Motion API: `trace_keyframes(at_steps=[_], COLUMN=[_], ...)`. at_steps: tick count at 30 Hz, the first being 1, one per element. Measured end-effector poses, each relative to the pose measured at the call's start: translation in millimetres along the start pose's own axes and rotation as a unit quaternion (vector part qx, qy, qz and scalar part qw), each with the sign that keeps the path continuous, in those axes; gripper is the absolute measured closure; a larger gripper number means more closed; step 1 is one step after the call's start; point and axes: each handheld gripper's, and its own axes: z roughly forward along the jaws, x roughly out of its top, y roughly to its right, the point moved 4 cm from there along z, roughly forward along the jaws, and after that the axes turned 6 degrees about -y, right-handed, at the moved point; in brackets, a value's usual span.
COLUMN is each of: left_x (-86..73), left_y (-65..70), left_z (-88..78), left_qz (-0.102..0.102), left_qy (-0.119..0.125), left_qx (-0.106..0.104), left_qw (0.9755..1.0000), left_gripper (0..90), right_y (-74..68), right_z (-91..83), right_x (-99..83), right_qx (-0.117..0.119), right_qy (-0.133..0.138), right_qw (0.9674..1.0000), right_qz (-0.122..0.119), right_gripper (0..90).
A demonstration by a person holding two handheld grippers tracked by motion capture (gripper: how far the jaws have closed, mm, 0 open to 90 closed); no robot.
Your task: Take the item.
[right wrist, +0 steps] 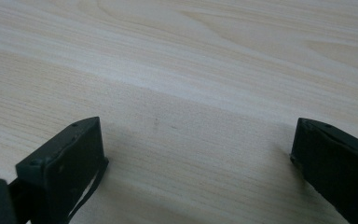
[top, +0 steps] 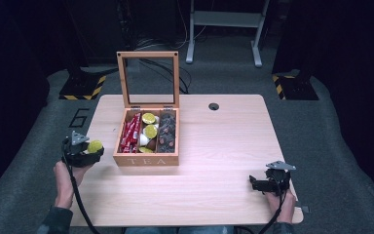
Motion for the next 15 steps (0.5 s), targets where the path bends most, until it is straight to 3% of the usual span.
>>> trace_keyframes(at_steps=[3, 15], left_x=[-1.5, -6.0], left_y=[-4.8, -14.6], left_z=[8.7, 44.0], left_qz=[-0.010, -0.019], left_qy=[-0.015, -0.068], left_qx=[-0.005, -0.005], left_qw=[0.9998, 0.9975], left_gripper=[38.1, 38.1], right_y=[-0.1, 0.0], right_z=[0.1, 0.3], right_x=[0.0, 0.1], right_qx=[-0.001, -0.001], right_qy=[0.000, 0.001], right_qw=[1.0000, 1.0000], right_qz=[0.000, 0.000], right_gripper=[1.8, 1.8])
